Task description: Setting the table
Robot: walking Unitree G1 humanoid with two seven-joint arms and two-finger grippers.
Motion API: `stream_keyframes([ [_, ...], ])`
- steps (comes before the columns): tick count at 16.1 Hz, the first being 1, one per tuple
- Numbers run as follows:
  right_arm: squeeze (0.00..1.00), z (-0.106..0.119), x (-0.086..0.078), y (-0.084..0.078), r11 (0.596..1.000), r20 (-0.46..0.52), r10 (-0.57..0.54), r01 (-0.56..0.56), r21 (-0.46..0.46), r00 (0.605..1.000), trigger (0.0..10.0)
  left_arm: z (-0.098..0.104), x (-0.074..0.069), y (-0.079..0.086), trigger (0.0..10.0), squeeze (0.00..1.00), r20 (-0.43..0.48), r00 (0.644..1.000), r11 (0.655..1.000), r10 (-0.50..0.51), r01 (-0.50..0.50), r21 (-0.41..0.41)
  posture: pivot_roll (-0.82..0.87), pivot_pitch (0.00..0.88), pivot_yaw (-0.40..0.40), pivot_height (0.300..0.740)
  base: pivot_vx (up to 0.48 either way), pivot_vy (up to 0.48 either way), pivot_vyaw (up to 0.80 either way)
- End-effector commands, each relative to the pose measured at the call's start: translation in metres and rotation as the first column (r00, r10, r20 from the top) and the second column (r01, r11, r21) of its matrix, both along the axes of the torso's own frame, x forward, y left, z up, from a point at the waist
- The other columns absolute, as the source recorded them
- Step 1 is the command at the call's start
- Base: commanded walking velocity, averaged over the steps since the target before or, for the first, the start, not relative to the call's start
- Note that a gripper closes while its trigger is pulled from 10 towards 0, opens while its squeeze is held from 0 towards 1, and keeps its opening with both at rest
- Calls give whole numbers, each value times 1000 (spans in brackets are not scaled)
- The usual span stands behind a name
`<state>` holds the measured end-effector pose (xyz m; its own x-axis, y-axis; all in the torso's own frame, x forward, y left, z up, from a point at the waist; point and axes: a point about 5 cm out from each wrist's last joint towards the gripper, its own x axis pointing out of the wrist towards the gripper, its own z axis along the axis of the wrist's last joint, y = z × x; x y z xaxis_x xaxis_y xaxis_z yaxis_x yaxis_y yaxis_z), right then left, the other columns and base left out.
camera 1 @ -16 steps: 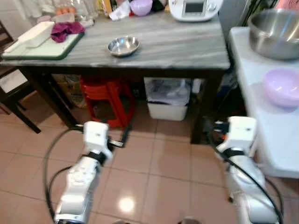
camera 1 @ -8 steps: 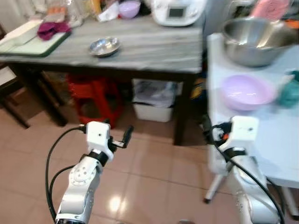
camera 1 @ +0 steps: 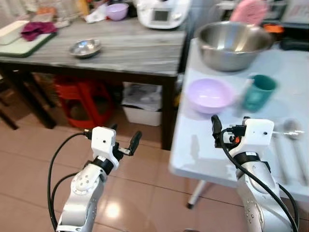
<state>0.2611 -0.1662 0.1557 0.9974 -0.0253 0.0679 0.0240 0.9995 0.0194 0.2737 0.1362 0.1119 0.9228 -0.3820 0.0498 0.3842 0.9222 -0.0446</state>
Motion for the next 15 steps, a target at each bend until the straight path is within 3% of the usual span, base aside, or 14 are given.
stream_keyframes([
  [1, 0, 3, 0, 8, 999, 12, 33, -33, 10, 999, 10000, -3, -2, 9, 10000, 0, -19, 1000, 1000, 21, -21, 16, -218, 123, 67, 740, 0, -368, 0],
  [8, 0, -1, -2, 11, 999, -5, 33, -33, 23, 999, 10000, -6, -6, 9, 10000, 0, -33, 999, 1000, -1, 2, 28, -215, 129, 74, 740, 0, -317, -199],
  [12, 0, -3, -2, 12, 999, -11, 30, -29, 27, 999, 10000, -7, -7, 8, 10000, 0, -45, 999, 1000, -15, 16, 18, -214, 136, 82, 740, 0, 0, 0],
  [15, 0, -7, -2, 15, 997, -35, 14, -11, 79, 999, 10000, -6, -13, 1, 10000, 0, -33, 984, 984, -177, 178, 34, -217, 146, 90, 740, 0, 0, 0],
])
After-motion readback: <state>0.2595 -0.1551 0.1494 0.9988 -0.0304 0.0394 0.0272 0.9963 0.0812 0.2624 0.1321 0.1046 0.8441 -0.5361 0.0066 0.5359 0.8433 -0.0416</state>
